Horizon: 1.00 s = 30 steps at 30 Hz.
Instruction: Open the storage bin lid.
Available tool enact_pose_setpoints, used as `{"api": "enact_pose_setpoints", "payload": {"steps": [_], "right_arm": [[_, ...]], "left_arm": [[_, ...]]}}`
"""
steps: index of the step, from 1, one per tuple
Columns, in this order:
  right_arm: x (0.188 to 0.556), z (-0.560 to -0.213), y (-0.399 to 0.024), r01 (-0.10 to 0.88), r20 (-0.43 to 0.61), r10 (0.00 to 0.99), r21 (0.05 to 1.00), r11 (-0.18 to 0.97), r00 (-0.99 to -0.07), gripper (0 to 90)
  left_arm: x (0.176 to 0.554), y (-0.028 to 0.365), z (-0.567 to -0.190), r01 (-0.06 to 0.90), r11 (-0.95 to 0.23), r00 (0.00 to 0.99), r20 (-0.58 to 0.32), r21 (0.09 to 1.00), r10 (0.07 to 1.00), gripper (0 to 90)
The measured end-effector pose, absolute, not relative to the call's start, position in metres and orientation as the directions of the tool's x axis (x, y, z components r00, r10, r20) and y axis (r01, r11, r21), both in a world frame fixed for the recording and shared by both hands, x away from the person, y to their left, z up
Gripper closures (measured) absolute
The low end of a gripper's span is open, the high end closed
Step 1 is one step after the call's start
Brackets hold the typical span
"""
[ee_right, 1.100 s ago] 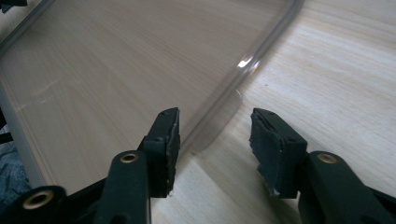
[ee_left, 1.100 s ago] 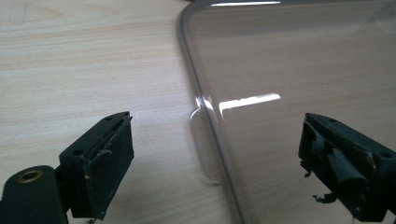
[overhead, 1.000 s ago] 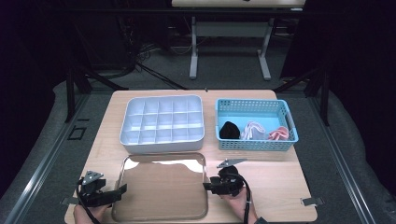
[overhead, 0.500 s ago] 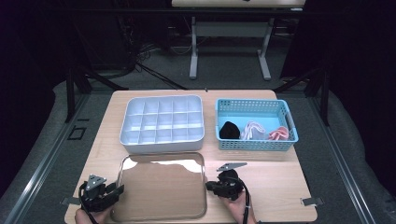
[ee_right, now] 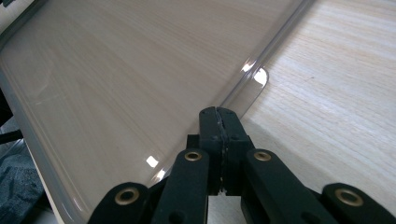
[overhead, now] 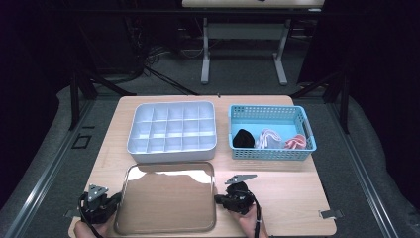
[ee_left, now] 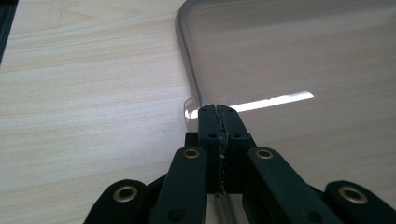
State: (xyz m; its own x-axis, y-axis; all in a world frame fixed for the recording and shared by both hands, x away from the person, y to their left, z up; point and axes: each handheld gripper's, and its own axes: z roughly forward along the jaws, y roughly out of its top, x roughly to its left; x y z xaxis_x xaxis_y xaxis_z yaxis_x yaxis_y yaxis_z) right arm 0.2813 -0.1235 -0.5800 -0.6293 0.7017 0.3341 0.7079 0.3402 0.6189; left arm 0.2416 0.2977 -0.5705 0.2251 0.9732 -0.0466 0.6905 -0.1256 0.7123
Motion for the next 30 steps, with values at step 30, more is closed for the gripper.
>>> {"api": "enact_pose_setpoints", "payload": {"steps": [30], "right_arm": [[0.288,-0.582,-0.069,0.661,0.328,0.632,0.632,0.405,-0.702,89.8]], "left_arm": [[0.244,0.333,-0.572,0.717,-0.085,0.126,-0.009,0.692,0.992,89.5]]}}
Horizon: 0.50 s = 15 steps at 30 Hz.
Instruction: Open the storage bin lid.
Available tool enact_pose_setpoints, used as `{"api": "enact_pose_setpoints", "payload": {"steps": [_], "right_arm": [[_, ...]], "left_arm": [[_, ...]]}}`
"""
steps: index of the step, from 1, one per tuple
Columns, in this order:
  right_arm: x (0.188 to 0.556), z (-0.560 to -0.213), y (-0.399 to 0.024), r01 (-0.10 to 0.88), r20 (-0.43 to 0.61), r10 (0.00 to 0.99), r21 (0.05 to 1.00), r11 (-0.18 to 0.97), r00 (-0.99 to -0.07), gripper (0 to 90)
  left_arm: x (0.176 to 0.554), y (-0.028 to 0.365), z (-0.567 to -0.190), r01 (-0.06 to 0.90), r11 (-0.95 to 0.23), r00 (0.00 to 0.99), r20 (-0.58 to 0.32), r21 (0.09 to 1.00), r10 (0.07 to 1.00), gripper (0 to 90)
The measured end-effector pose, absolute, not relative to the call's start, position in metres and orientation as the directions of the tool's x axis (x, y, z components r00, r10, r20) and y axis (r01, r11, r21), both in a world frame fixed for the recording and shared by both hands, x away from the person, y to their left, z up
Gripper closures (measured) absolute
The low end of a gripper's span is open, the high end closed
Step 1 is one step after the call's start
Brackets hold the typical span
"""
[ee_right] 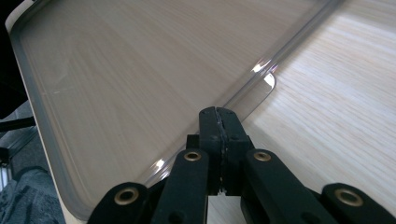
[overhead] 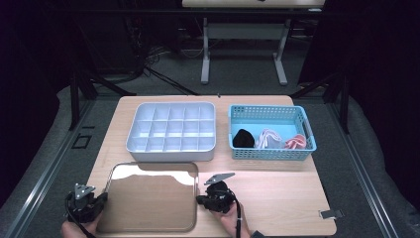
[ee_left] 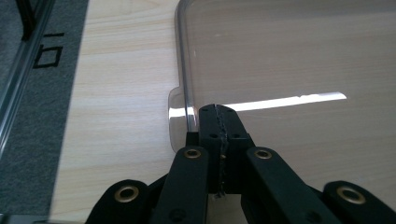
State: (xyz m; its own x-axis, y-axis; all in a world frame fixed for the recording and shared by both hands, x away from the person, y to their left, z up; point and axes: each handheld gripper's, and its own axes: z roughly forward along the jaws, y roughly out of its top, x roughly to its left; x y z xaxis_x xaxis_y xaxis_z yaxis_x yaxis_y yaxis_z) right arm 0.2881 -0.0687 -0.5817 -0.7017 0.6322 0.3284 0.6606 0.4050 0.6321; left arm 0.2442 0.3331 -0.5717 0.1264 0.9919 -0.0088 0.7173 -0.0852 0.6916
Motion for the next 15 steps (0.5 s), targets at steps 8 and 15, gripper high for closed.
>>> {"api": "enact_pose_setpoints", "payload": {"steps": [8,15], "right_arm": [[0.289,-0.582,-0.052,0.647,0.325,0.617,0.639,0.416,-0.717,89.8],[0.291,-0.582,-0.036,0.633,0.316,0.600,0.639,0.438,-0.734,89.8]], "left_arm": [[0.244,0.346,-0.571,0.727,-0.064,0.092,-0.005,0.683,0.996,89.4],[0.244,0.361,-0.571,0.732,-0.034,0.062,-0.016,0.681,0.998,89.5]]}}
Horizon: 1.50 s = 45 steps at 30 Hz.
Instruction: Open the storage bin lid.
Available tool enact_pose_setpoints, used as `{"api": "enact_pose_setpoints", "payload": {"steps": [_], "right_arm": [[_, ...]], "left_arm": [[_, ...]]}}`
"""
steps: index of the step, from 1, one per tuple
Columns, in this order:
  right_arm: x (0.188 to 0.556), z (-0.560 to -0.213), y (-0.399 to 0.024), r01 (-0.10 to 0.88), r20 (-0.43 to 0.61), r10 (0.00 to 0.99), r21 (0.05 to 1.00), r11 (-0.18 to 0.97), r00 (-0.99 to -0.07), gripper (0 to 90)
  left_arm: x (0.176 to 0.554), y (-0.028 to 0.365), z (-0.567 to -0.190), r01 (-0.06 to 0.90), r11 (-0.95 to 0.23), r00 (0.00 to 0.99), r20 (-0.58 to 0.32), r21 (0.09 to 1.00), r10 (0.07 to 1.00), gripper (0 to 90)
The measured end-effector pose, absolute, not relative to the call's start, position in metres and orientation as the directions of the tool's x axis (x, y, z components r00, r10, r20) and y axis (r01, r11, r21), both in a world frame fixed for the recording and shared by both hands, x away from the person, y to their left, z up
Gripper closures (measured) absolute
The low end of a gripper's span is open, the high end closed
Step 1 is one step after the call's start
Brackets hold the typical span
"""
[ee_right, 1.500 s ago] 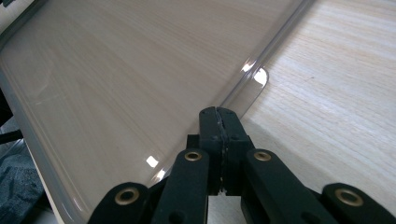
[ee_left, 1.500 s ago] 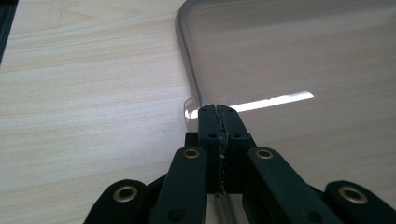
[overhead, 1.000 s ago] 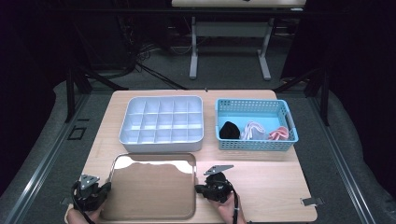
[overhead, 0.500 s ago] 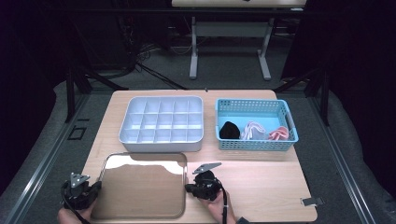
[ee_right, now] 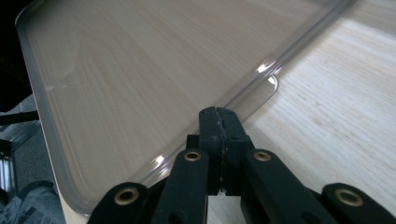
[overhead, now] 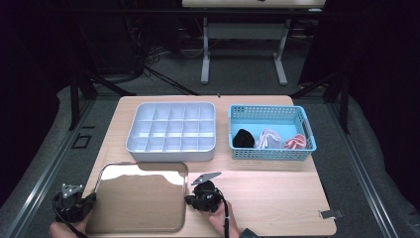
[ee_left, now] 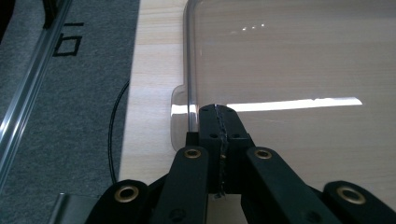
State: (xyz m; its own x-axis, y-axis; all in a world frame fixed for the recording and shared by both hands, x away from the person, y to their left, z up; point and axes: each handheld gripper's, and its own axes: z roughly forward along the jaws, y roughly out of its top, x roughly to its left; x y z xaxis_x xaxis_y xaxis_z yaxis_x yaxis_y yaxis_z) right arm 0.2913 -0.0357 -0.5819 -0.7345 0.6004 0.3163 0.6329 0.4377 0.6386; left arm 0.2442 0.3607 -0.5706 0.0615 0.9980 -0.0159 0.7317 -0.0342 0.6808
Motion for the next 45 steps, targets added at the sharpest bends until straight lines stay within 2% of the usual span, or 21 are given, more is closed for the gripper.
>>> {"api": "enact_pose_setpoints", "payload": {"steps": [11,16,20,21,24,25,26,28,29,30,31,37,38,41,45], "right_arm": [[0.293,-0.582,-0.035,0.637,0.330,0.596,0.642,0.427,-0.732,89.3],[0.294,-0.578,-0.047,0.643,0.339,0.604,0.652,0.403,-0.722,81.9],[0.294,-0.576,-0.060,0.654,0.346,0.620,0.657,0.376,-0.704,74.9],[0.294,-0.574,-0.072,0.654,0.339,0.632,0.661,0.367,-0.697,65.1],[0.293,-0.572,-0.088,0.667,0.345,0.648,0.660,0.347,-0.679,53.3],[0.293,-0.572,-0.088,0.667,0.345,0.648,0.660,0.347,-0.679,53.3],[0.291,-0.569,-0.102,0.656,0.319,0.662,0.669,0.349,-0.678,44.5],[0.290,-0.568,-0.114,0.661,0.314,0.674,0.666,0.345,-0.668,33.7],[0.290,-0.567,-0.119,0.665,0.314,0.679,0.663,0.344,-0.664,29.9],[0.290,-0.567,-0.119,0.665,0.314,0.679,0.663,0.344,-0.664,29.9],[0.289,-0.565,-0.132,0.663,0.291,0.698,0.664,0.345,-0.654,19.2],[0.286,-0.561,-0.162,0.657,0.253,0.731,0.674,0.337,-0.634,12.5],[0.285,-0.559,-0.173,0.658,0.236,0.742,0.671,0.343,-0.627,8.0],[0.285,-0.558,-0.186,0.664,0.224,0.758,0.667,0.339,-0.612,4.0],[0.287,-0.549,-0.205,0.666,0.200,0.783,0.669,0.330,-0.589,2.7]], "left_arm": [[0.245,0.361,-0.570,0.735,-0.027,0.052,-0.016,0.677,0.998,89.2],[0.243,0.354,-0.567,0.730,-0.022,0.064,-0.036,0.683,0.997,75.7],[0.243,0.348,-0.565,0.726,-0.022,0.082,-0.056,0.687,0.995,61.1],[0.243,0.342,-0.563,0.720,-0.023,0.090,-0.060,0.694,0.994,54.7],[0.244,0.332,-0.558,0.711,-0.045,0.127,-0.065,0.702,0.990,45.3],[0.244,0.332,-0.558,0.711,-0.045,0.127,-0.065,0.702,0.990,42.3],[0.244,0.324,-0.556,0.702,-0.058,0.155,-0.073,0.710,0.985,39.0],[0.245,0.317,-0.553,0.698,-0.075,0.182,-0.075,0.712,0.981,33.6],[0.246,0.312,-0.552,0.693,-0.080,0.195,-0.079,0.717,0.978,31.5],[0.246,0.312,-0.552,0.693,-0.080,0.195,-0.079,0.717,0.978,29.1],[0.246,0.306,-0.550,0.688,-0.091,0.214,-0.082,0.720,0.973,26.5],[0.250,0.285,-0.546,0.675,-0.115,0.264,-0.093,0.728,0.960,15.8],[0.251,0.277,-0.544,0.672,-0.129,0.286,-0.095,0.729,0.953,15.1],[0.254,0.260,-0.543,0.664,-0.166,0.326,-0.082,0.729,0.942,13.5],[0.258,0.239,-0.540,0.656,-0.212,0.367,-0.061,0.724,0.928,9.7]]}}
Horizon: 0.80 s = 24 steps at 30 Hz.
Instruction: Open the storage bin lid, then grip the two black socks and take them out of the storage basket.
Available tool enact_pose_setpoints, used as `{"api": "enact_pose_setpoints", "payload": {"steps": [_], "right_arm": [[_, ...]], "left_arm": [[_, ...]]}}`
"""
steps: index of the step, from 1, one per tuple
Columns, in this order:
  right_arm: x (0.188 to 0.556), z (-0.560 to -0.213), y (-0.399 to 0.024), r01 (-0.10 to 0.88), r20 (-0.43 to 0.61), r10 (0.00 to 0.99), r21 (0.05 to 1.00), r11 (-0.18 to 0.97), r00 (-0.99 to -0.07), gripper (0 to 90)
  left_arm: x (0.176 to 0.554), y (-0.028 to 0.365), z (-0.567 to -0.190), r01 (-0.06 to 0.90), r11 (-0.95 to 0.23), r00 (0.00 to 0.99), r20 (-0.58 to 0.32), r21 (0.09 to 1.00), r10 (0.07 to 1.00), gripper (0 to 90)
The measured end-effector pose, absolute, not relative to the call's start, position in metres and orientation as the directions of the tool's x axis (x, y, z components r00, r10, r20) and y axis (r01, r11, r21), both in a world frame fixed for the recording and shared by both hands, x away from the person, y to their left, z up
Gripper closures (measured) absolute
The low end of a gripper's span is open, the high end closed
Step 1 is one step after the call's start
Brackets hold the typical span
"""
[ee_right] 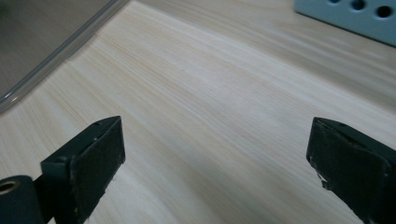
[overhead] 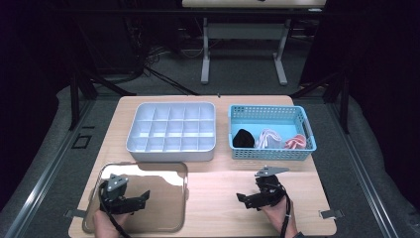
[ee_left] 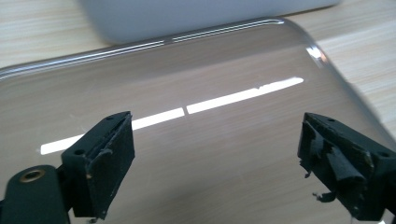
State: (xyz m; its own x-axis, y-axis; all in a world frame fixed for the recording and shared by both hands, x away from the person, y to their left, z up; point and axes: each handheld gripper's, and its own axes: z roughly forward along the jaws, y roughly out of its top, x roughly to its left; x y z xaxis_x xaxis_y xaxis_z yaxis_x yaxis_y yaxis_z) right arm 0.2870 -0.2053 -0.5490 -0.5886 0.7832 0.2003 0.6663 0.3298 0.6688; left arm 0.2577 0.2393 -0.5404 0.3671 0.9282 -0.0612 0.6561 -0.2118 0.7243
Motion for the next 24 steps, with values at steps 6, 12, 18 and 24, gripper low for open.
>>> {"api": "enact_pose_setpoints", "payload": {"steps": [6,12,18,24], "right_arm": [[0.291,-0.540,-0.222,0.658,0.184,0.794,0.680,0.322,-0.579,2.8],[0.299,-0.531,-0.234,0.653,0.179,0.792,0.683,0.326,-0.583,5.4],[0.308,-0.516,-0.237,0.648,0.168,0.786,0.678,0.346,-0.595,4.9],[0.325,-0.492,-0.239,0.623,0.141,0.785,0.699,0.352,-0.603,6.6]], "left_arm": [[0.260,0.207,-0.537,0.629,-0.302,0.444,-0.012,0.716,0.896,6.1],[0.262,0.177,-0.539,0.621,-0.338,0.505,-0.031,0.707,0.862,5.2],[0.263,0.160,-0.543,0.619,-0.360,0.536,-0.040,0.698,0.843,4.8],[0.264,0.146,-0.546,0.615,-0.383,0.565,-0.047,0.689,0.824,4.0]]}}
